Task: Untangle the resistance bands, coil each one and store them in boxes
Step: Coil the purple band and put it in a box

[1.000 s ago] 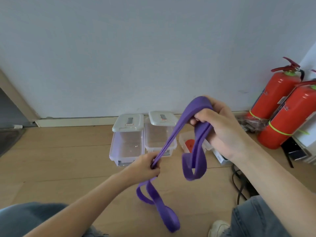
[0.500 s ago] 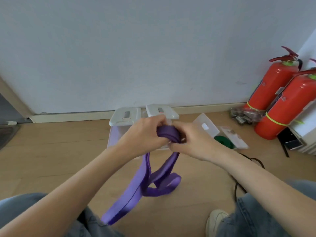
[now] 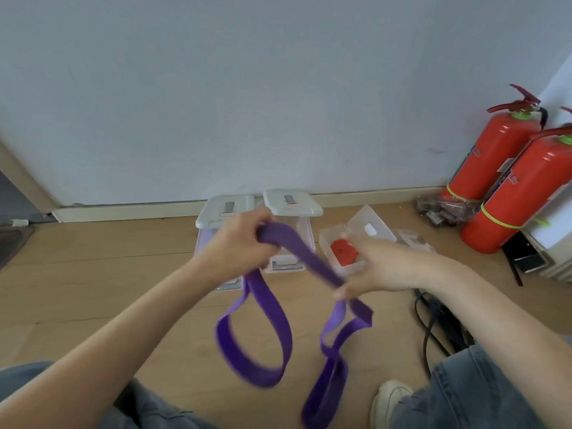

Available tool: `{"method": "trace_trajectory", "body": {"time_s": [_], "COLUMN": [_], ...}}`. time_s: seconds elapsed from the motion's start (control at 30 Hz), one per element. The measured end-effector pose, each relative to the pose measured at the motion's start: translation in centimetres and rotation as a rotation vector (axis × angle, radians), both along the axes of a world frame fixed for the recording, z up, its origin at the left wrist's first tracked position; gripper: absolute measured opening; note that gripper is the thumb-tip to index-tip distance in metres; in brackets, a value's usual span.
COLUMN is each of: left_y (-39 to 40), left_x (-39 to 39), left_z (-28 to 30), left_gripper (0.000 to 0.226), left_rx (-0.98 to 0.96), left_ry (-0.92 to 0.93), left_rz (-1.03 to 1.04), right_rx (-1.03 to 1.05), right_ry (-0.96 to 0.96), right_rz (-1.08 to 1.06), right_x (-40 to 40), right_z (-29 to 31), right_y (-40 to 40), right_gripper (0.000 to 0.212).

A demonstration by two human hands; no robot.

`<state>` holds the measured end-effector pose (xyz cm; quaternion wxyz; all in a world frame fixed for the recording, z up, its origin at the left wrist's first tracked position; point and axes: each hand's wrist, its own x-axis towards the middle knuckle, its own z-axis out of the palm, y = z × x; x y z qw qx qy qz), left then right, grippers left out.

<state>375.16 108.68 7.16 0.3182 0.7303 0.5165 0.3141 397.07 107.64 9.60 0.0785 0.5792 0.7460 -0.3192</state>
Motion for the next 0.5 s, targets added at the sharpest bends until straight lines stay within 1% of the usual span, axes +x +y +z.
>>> {"method": "trace_trajectory", "body": {"time_s": [0.03, 0.07, 0.1, 0.13, 0.17, 0.2, 0.23, 0.27, 0.33, 0.37, 0.4, 0.43, 0.47, 0.5], "left_y": [-0.5, -0.8, -1.1, -1.0, -0.8, -0.7, -0.7, -0.9, -1.6, -1.8, -1.6, -1.2, -0.7, -0.3], "left_x": [1.1, 2.1, 2.8, 3.1, 3.2, 3.0, 2.5, 2.1, 1.3, 0.7, 0.0, -0.6, -1.2, -1.7], "left_z": [0.2, 0.1, 0.1, -0.1, -0.4, -0.9, -1.5, -2.4, -4.3, -5.0, -5.2, -4.9, -4.3, -3.5], "left_gripper": [0.018, 0.017, 0.017, 0.019, 0.021, 0.023, 0.025, 0.028, 0.032, 0.033, 0.034, 0.033, 0.032, 0.029], "left_rx": [0.003, 0.005, -0.001, -0.012, -0.011, 0.004, 0.005, -0.018, -0.089, -0.118, -0.128, -0.128, -0.125, -0.115], "left_ry": [0.072, 0.127, 0.133, 0.114, 0.095, 0.099, 0.113, 0.136, 0.206, 0.210, 0.199, 0.192, 0.169, 0.121], "left_rz": [-0.054, -0.081, -0.084, -0.071, -0.053, -0.041, -0.046, -0.061, -0.085, -0.067, -0.027, 0.024, 0.075, 0.115], "right_rx": [0.025, 0.057, 0.121, 0.209, 0.299, 0.367, 0.409, 0.424, 0.403, 0.398, 0.390, 0.361, 0.300, 0.205], "right_ry": [0.154, 0.282, 0.338, 0.343, 0.340, 0.351, 0.405, 0.513, 0.822, 0.902, 0.873, 0.755, 0.537, 0.256], "right_rz": [0.010, 0.026, 0.064, 0.100, 0.101, 0.076, 0.026, -0.057, -0.267, -0.329, -0.352, -0.348, -0.286, -0.178], "right_x": [-1.1, -2.2, -3.1, -3.7, -3.9, -3.6, -3.3, -2.9, -1.9, -1.4, -1.1, -0.7, -0.1, 0.1], "right_z": [0.0, -0.3, -0.7, -0.8, -0.6, -0.3, 0.1, 0.7, 1.9, 2.2, 2.2, 1.8, 1.1, 0.6], "right_y": [-0.3, -0.6, -0.8, -0.9, -0.8, -0.6, -0.5, -0.3, 0.6, 1.1, 1.4, 1.8, 1.9, 1.8], "right_gripper": [0.092, 0.084, 0.063, 0.039, 0.021, 0.013, 0.009, 0.008, 0.007, 0.009, 0.009, 0.008, 0.009, 0.012]}}
